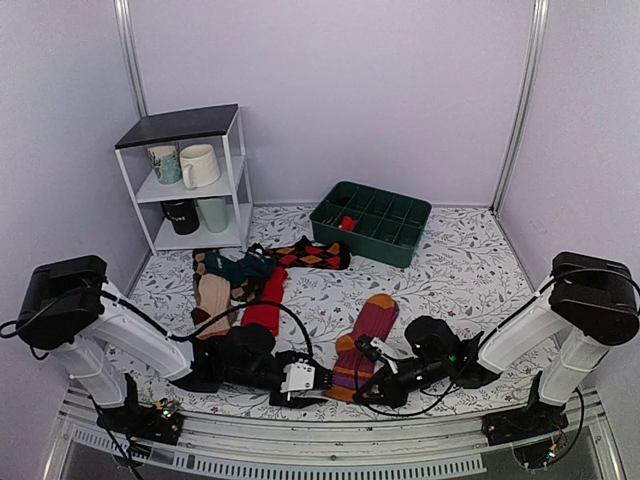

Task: Roll the socks
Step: Roll a pair of socks at the center of the board.

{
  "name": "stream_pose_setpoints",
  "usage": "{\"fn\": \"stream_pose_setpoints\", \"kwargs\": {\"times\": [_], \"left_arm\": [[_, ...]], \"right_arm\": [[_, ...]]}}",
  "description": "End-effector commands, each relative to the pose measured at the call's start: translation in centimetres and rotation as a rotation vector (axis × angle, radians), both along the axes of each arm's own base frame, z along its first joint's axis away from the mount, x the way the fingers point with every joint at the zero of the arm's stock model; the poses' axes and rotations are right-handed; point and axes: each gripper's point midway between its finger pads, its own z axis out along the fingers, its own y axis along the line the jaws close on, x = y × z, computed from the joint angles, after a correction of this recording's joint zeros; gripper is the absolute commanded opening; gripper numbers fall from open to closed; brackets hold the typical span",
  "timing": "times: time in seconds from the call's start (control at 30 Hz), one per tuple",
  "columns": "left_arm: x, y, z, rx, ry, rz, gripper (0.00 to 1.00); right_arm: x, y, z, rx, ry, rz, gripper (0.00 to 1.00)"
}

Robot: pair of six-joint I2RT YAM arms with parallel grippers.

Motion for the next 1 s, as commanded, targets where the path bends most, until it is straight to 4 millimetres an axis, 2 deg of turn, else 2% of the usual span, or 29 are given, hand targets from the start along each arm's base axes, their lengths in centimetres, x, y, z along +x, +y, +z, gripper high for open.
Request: {"fn": "stream_pose_setpoints", "kwargs": {"times": [0.0,0.3,0.47,0.73,0.87,0.97], "left_arm": [[-0.1,-0.9,-0.8,0.033,-0.077,-0.034,0.58],[-0.5,-2.0,-1.3,0.040,-0.093,-0.047,0.57],[-1.1,-2.6,-2.1,0.062,-0.058,-0.077,0.47],[-1.2,-2.8,-2.9,0.080,-0.045,-0.083,0.47],[-1.3,-2.8,-3.3,0.091,-0.027,-0.081,0.41],[-1.3,-2.9,-3.1,0.083,-0.025,-0.081,0.29]], "right_arm": [[-2.8,-4.3,-4.7,-0.212,0.293,-0.020,0.00],[-2.5,-4.5,-5.1,-0.226,0.327,-0.031,0.00],[-2.4,-4.5,-5.3,-0.228,0.333,-0.036,0.00],[-2.4,-4.6,-5.5,-0.236,0.340,-0.037,0.00],[-2.4,-4.5,-5.5,-0.238,0.341,-0.038,0.00],[-2.4,-4.5,-5.6,-0.241,0.345,-0.039,0.00]]}}
